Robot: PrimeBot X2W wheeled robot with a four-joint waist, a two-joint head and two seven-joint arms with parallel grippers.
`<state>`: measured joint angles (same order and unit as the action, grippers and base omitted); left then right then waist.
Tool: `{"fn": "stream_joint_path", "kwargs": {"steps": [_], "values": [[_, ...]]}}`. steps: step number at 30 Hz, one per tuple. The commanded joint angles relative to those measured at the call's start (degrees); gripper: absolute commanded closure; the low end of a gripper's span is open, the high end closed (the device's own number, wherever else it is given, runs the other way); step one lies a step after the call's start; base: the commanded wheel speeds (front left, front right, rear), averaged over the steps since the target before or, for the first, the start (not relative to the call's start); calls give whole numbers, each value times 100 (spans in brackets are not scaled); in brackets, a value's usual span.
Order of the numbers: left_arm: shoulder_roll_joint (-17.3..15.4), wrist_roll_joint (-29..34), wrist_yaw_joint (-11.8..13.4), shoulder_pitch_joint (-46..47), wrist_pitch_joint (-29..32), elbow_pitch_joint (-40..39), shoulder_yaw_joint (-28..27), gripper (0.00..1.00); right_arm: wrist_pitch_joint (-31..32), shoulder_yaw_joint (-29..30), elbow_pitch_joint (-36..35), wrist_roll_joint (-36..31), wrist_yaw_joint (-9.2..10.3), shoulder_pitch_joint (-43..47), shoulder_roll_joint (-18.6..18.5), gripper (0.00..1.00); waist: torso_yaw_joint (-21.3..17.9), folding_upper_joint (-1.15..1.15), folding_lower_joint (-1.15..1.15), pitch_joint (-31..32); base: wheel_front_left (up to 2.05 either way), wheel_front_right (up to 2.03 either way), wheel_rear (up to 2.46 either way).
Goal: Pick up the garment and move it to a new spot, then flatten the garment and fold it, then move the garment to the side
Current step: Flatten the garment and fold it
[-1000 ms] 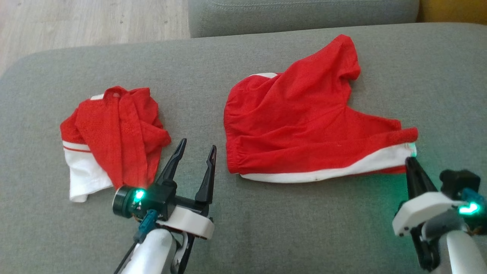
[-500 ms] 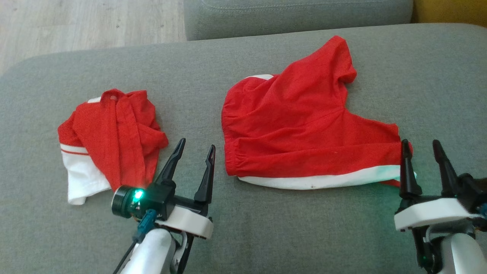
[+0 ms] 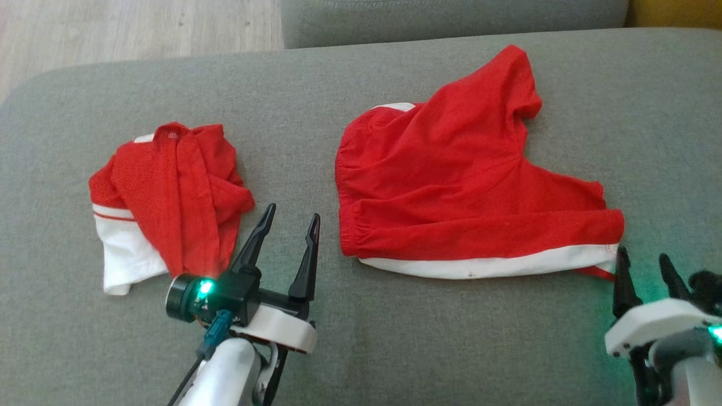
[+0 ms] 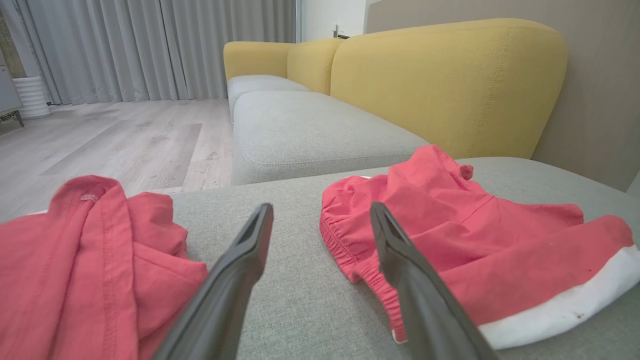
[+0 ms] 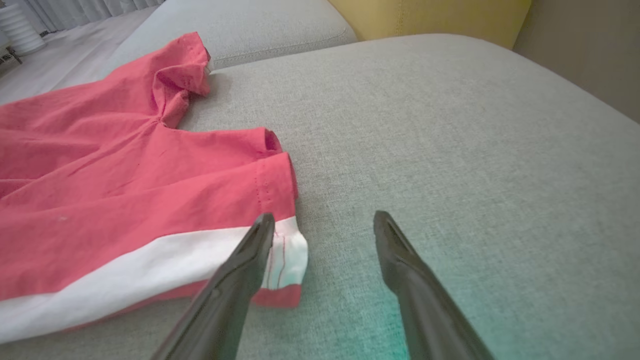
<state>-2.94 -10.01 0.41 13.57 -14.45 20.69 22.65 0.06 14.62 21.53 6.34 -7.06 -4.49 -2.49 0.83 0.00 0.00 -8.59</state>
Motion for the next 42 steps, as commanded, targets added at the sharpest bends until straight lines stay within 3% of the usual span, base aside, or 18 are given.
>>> {"fn": "stream_joint_path", "kwargs": {"steps": [1, 17, 18, 19, 20, 33, 42], "values": [[-1, 60, -25, 131, -55, -170, -150, 0, 53, -138, -72, -9, -43, -305, -40, 0, 12, 0, 0, -34, 0, 0, 0], [0, 97, -43, 197, -55, -113, -154, 0, 289, -366, 420, -31, -43, -550, -39, 0, 46, 0, 0, -137, 0, 0, 0], [0, 101, -43, 196, -55, -111, -154, 0, 299, -382, 436, -22, -43, -553, -39, 42, 45, 0, 0, -134, 0, 0, 0], [0, 103, -43, 196, -55, -110, -154, 0, 302, -394, 446, -15, -43, -553, -39, 76, 44, 0, 0, -130, 0, 0, 0], [0, 106, -43, 196, -55, -108, -155, 0, 304, -407, 452, -7, -43, -552, -39, 100, 41, 0, 0, -125, 0, 0, 0], [-6, 100, -53, 145, -55, -61, -177, 0, -188, -556, -171, 71, -43, -261, -39, 100, -19, 0, 0, -50, 0, 0, 0], [-76, 62, -389, 198, 177, 384, 114, 0, -318, -365, -572, 383, -43, -114, -39, 100, -84, 0, 0, -106, 0, 0, 0]]}}
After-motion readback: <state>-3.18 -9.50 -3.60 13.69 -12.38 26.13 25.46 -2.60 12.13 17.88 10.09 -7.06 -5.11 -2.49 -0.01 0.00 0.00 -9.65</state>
